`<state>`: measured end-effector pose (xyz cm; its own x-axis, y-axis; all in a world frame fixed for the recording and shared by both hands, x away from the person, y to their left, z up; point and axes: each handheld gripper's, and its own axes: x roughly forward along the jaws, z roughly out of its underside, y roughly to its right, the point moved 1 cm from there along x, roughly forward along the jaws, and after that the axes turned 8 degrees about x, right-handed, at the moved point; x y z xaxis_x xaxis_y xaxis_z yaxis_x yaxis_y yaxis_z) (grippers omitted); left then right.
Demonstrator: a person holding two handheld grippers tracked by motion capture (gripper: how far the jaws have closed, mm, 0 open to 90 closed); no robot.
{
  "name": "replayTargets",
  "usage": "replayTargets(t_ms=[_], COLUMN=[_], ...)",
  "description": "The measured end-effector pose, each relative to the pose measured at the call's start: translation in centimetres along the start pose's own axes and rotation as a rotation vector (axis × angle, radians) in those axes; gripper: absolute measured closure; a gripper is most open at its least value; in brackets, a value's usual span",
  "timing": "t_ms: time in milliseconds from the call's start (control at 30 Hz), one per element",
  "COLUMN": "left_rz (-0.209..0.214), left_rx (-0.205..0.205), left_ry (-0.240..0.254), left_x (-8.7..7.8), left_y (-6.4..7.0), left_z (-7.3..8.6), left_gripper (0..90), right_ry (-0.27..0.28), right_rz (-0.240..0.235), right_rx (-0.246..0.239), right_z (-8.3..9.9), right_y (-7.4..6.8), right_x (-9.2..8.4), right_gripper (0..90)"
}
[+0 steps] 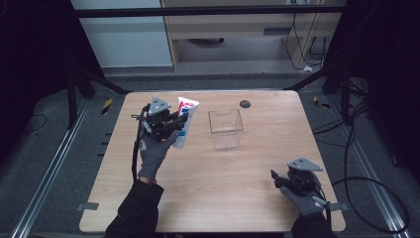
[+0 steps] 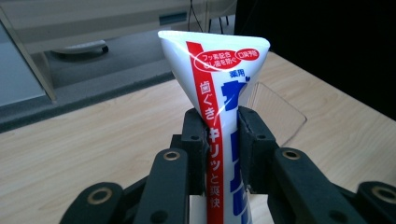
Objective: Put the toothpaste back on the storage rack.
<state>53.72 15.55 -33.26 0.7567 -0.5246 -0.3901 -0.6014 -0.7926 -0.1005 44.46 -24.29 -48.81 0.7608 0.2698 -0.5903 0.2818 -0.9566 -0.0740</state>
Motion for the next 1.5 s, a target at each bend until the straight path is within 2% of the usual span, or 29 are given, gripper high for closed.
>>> replayTargets(t_ms=[133,233,467,800,1267,1500], left_rz=[-0.003,-0.011,-0.011,-0.011,-0.001,0.011], left_rx=[-0.024,-0.022,-0.05,-0.064,-0.06,-0.059], left_ry=[0.052,0.069,0.131,0.153,0.189,0.179], left_x=[1.2,1.8,3.5,5.4,8.1,9.7], left_y=[0.1,0.3,0.8,1.0,2.8,3.5], left_z=[-0.7,-0.8,-1.5,-2.1,-3.5,-3.4], left_gripper=[73.8,73.8,73.8,73.8,73.8,73.8], right_ry=[0.004,0.005,-0.001,0.005,0.006,0.005], right_rz=[0.0,-0.001,-0.006,-0.005,-0.008,-0.01], right_rx=[0.001,0.002,0.007,0.011,0.012,0.014], right_z=[0.0,0.0,0.0,0.0,0.0,0.0], right_y=[0.1,0.1,0.0,0.2,0.1,0.1], right_x=[0.0,0.0,0.1,0.1,0.1,0.2], right_gripper=[29.2,29.2,29.2,29.2,29.1,29.1])
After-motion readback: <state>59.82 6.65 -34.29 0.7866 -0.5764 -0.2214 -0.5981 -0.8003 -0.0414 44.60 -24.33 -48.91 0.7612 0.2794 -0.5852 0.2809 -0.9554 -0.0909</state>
